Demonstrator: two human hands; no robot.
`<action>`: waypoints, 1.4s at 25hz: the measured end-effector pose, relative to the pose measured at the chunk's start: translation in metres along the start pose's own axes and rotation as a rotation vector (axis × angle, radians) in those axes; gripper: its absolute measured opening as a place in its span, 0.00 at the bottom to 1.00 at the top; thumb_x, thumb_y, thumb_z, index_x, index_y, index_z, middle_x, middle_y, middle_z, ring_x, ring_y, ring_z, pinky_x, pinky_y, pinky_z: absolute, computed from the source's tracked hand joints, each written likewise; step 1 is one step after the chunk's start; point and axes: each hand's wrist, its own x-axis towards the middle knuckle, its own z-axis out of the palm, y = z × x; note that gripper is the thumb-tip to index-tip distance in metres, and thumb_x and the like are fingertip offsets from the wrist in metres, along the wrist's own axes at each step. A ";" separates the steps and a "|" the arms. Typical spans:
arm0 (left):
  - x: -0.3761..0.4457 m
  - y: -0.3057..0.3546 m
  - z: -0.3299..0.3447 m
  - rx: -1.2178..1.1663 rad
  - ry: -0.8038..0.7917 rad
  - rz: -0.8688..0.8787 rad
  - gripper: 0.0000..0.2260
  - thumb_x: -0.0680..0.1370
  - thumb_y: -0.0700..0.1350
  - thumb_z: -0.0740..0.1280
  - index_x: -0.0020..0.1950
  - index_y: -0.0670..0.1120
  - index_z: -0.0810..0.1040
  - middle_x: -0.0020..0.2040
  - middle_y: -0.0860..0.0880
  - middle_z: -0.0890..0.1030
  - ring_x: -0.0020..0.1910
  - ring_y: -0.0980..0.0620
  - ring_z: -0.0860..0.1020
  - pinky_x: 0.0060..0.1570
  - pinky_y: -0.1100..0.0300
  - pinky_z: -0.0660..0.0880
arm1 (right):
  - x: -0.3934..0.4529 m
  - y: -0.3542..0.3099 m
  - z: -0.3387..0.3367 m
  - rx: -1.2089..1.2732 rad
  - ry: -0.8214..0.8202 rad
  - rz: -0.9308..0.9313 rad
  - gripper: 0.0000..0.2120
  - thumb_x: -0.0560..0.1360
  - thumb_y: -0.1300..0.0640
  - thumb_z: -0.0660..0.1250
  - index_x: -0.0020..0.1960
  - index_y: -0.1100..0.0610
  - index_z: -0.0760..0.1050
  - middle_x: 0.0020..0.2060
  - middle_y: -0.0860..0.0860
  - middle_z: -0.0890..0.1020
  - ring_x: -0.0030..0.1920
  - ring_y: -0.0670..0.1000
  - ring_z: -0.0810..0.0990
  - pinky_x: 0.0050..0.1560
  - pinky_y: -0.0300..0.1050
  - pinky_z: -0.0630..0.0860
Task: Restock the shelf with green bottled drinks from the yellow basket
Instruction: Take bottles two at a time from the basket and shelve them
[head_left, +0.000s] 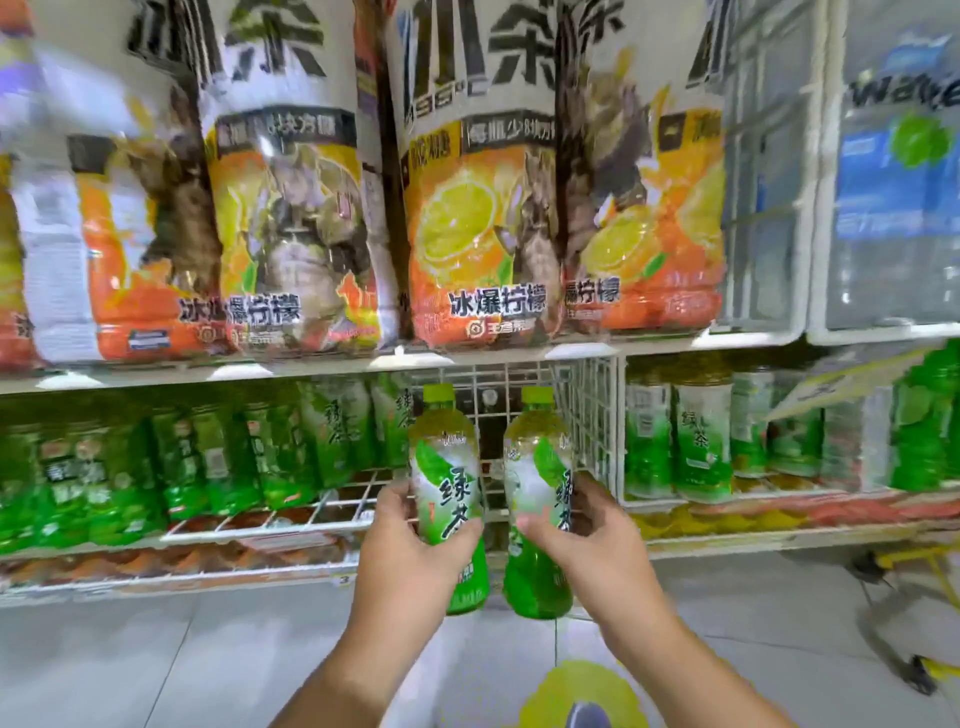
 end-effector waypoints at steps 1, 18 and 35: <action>0.015 -0.003 0.006 0.017 0.040 0.022 0.20 0.67 0.44 0.81 0.50 0.55 0.74 0.42 0.57 0.84 0.42 0.60 0.83 0.43 0.63 0.77 | 0.015 0.005 0.005 -0.020 0.024 -0.017 0.23 0.67 0.54 0.83 0.59 0.53 0.80 0.49 0.46 0.87 0.49 0.44 0.84 0.49 0.35 0.78; 0.179 -0.034 0.060 0.247 0.229 0.072 0.22 0.71 0.49 0.78 0.58 0.44 0.72 0.56 0.45 0.77 0.51 0.45 0.76 0.48 0.58 0.71 | 0.193 0.039 0.071 -0.014 -0.039 -0.099 0.15 0.70 0.58 0.80 0.55 0.53 0.83 0.44 0.47 0.88 0.45 0.48 0.87 0.42 0.39 0.81; 0.215 -0.050 0.076 0.626 0.191 0.099 0.34 0.73 0.59 0.75 0.70 0.42 0.68 0.67 0.44 0.72 0.62 0.44 0.78 0.59 0.51 0.78 | 0.236 0.060 0.106 -0.049 -0.087 -0.022 0.35 0.71 0.49 0.80 0.73 0.46 0.70 0.67 0.47 0.76 0.66 0.53 0.77 0.64 0.46 0.75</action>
